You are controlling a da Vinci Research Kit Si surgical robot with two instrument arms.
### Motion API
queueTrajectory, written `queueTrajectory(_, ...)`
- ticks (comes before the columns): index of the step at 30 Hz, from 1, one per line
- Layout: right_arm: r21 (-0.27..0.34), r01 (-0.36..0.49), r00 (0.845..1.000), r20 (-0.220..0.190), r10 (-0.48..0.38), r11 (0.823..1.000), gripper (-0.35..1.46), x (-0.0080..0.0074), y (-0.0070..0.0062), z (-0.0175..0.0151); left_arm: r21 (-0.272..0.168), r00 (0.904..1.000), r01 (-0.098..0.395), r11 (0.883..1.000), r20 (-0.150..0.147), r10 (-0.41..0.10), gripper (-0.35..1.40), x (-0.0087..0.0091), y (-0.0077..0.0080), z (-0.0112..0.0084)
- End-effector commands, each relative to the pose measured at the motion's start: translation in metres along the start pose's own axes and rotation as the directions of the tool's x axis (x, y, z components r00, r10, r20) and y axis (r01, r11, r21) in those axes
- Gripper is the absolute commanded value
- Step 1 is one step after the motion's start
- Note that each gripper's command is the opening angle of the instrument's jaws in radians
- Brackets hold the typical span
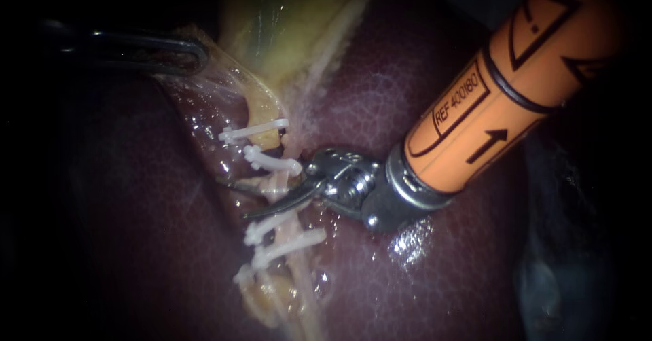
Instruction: Go to the cutting position right tube
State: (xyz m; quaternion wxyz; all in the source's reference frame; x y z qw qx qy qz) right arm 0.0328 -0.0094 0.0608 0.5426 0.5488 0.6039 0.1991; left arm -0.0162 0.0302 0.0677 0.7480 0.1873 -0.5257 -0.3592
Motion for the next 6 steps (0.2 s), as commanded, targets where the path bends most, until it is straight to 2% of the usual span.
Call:
queueTrajectory(1,0.0,0.0,1.0,0.0,0.0,1.0,1.17,0.0,0.0,0.0,0.0,1.0,0.0,1.0,0.0,0.0,-0.35,0.0,0.0,0.0)
queueTrajectory(6,0.001,0.0,1.0,0.002,0.0,1.0,1.15,-0.0001,0.0,-0.0001,0.0,1.0,0.0,1.0,0.0,0.0,-0.35,0.0,0.0,0.0)
